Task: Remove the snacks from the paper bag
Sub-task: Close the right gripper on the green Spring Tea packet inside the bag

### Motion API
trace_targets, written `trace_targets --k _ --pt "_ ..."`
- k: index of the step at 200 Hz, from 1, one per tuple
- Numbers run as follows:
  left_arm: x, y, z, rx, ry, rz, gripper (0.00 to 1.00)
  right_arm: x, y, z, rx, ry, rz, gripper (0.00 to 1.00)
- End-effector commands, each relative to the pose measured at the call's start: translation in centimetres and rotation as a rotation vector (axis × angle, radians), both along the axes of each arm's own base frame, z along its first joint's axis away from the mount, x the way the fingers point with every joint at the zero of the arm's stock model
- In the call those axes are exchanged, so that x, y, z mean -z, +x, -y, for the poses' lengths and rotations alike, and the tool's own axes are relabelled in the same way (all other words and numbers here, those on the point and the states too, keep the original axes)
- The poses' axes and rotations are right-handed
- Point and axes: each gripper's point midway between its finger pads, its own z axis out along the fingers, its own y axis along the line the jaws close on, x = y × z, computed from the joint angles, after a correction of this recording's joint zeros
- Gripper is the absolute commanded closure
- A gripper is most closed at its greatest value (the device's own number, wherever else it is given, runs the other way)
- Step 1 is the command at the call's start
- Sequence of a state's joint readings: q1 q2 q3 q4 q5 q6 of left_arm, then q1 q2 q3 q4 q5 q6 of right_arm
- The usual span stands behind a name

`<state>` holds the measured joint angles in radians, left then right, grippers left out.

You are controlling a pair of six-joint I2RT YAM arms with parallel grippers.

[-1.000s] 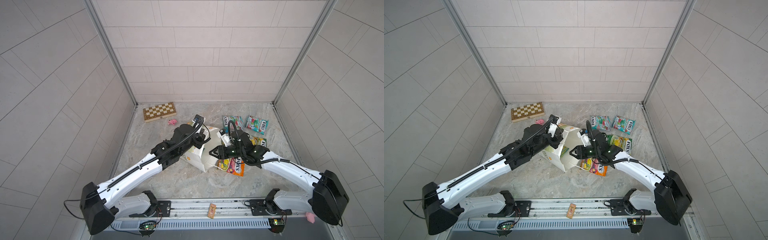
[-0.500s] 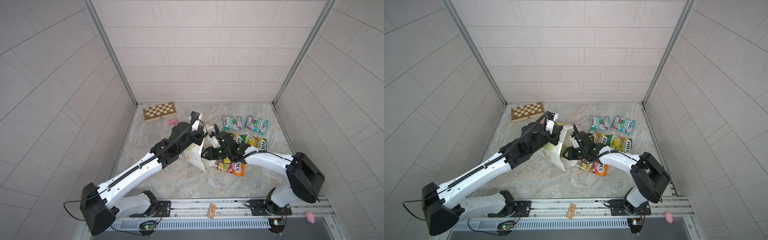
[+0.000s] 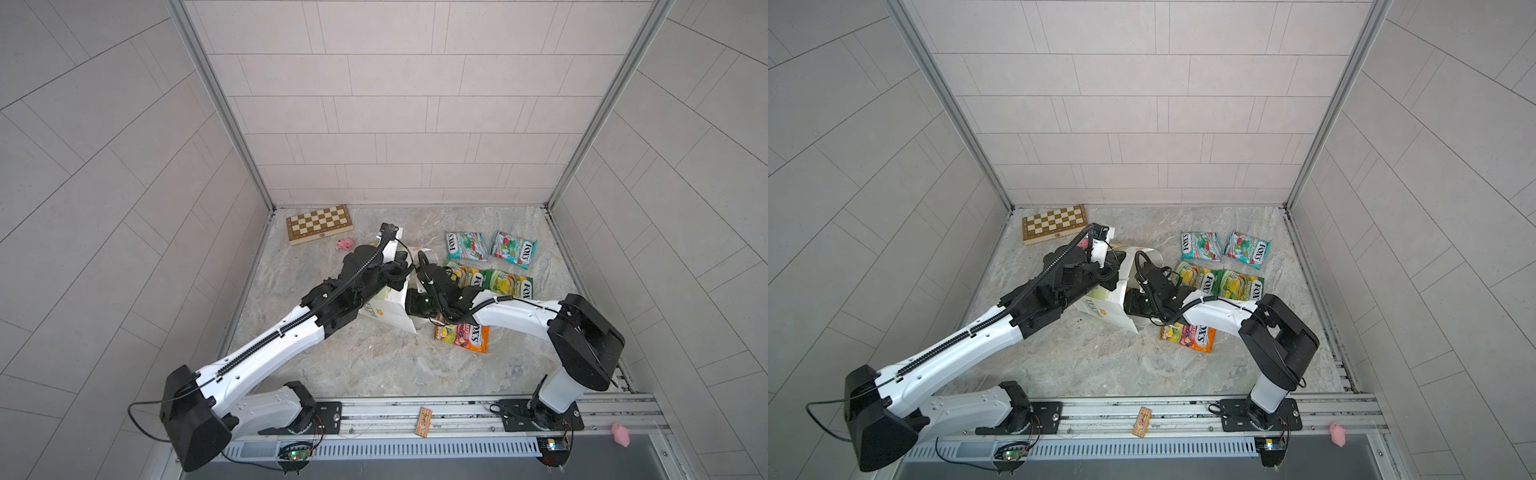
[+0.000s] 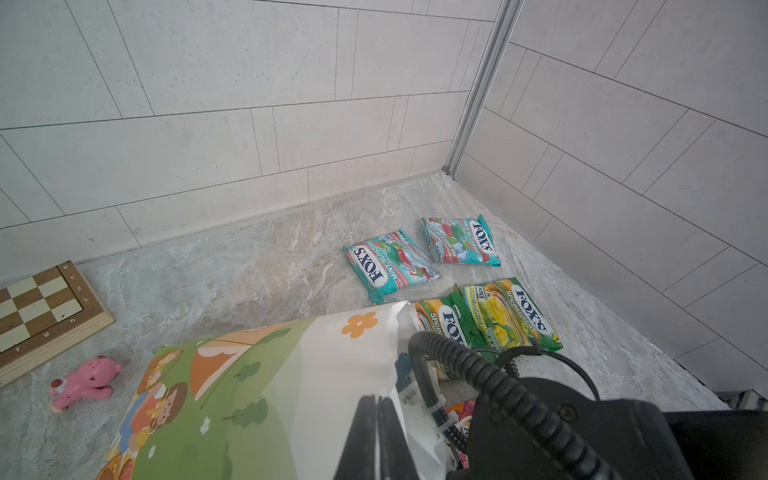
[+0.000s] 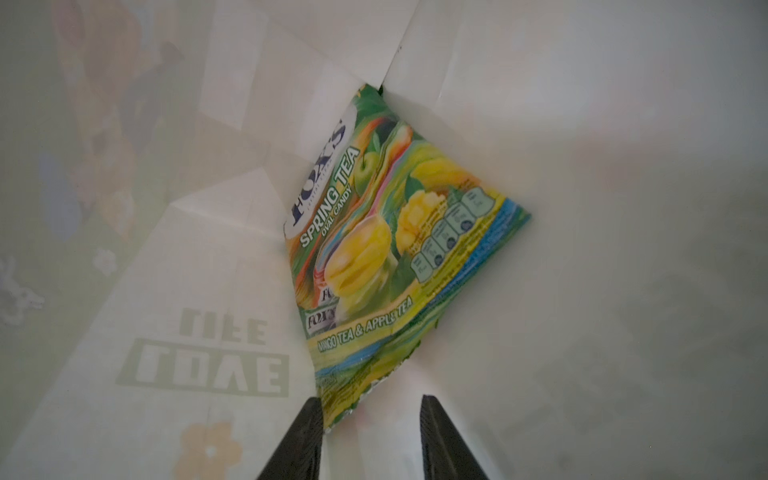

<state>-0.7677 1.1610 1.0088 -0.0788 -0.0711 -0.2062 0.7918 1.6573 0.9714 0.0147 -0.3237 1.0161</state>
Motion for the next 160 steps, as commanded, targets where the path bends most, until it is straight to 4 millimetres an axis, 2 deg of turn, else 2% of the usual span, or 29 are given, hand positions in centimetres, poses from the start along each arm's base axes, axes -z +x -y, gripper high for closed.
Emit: trace_targets --k 1,76,131,160 --pt "-1.3 0.0 -0.3 -0.005 -0.045 0.033 1.0 1.5 0.7 0.7 0.09 -0.06 -0.025 0.59" --pt "-1.5 -0.2 -0.2 0.007 -0.073 0.029 1.0 2.9 1.6 0.0 0.133 -0.077 -0.043 0.53" --pt "-2.1 -0.6 0.0 0.042 -0.121 0.036 1.0 3.1 2.5 -2.3 0.118 0.015 -0.059 0.53" --pt "-2.3 -0.7 0.1 0.051 -0.133 0.038 1.0 1.9 3.0 -4.6 0.085 0.138 -0.046 0.55"
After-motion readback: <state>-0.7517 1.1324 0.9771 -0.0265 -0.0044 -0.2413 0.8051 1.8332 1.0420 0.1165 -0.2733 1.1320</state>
